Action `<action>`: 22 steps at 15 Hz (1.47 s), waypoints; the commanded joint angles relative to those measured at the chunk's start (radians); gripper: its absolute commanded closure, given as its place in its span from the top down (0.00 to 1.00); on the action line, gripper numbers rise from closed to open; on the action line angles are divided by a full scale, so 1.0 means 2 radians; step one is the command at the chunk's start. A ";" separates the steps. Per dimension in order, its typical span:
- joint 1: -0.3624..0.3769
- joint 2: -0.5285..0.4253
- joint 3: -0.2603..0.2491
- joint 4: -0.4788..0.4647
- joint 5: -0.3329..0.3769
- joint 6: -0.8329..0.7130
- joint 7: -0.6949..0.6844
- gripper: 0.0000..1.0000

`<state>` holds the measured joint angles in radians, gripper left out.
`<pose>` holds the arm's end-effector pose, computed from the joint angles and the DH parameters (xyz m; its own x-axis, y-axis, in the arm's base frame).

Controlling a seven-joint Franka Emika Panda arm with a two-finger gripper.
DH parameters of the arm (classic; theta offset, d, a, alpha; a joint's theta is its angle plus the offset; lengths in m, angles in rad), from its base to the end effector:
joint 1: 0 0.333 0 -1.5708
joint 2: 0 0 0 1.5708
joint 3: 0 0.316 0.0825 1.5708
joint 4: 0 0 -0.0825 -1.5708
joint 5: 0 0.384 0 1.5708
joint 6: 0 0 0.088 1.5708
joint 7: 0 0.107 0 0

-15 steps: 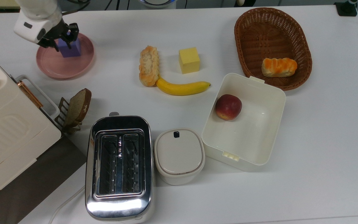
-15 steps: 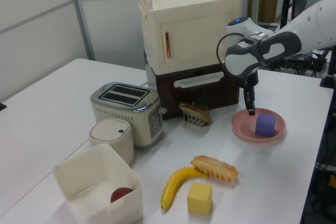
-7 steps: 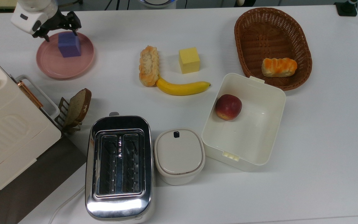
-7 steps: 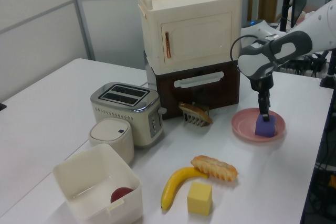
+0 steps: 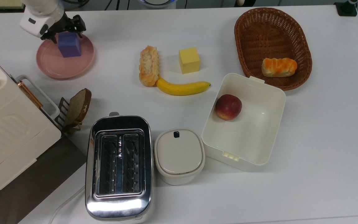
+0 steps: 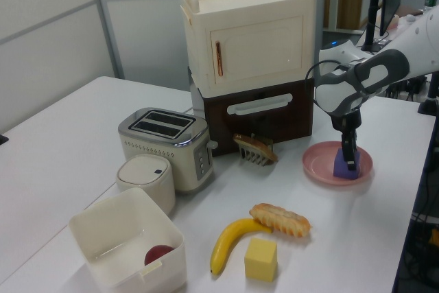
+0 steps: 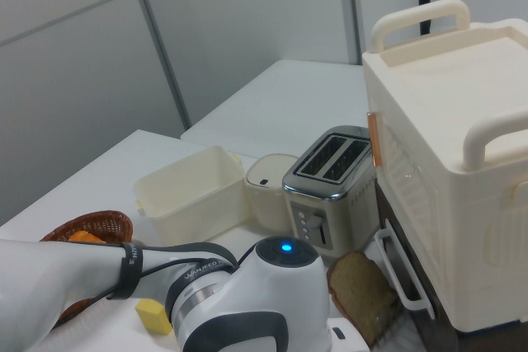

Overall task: Put the purple cube on the table
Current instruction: 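Carry the purple cube off the plate and set it on the table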

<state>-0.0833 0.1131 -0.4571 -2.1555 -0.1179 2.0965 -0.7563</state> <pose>0.4554 -0.2779 0.3403 0.9374 0.2728 -0.2166 0.2770 -0.9608 -0.0114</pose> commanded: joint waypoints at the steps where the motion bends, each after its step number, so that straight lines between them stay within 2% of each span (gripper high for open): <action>1: 0.011 -0.021 -0.008 -0.008 0.022 0.007 -0.001 0.00; 3: 0.012 -0.034 -0.008 0.015 0.024 -0.029 0.004 0.00; 5: 0.028 -0.037 -0.002 0.053 0.058 -0.076 0.012 0.00; 6: 0.048 -0.036 -0.001 0.059 0.077 -0.076 0.033 0.00; 8: 0.074 -0.035 0.002 0.060 0.080 -0.075 0.078 0.00; 11: 0.110 -0.018 0.034 0.058 0.082 -0.048 0.176 0.00; 12: 0.120 -0.009 0.035 0.057 0.082 -0.044 0.196 0.05; 13: 0.125 -0.004 0.035 0.057 0.082 -0.043 0.201 0.21; 15: 0.127 -0.002 0.035 0.058 0.083 -0.043 0.206 0.99; 18: 0.128 -0.022 0.043 0.061 0.083 -0.056 0.212 1.00; 20: 0.128 -0.036 0.071 0.087 0.077 -0.095 0.274 1.00; 22: 0.123 -0.040 0.109 0.139 0.045 -0.170 0.350 1.00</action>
<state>0.1686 0.0843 -0.3384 -1.9882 0.0307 1.9398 -0.2553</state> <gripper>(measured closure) 0.000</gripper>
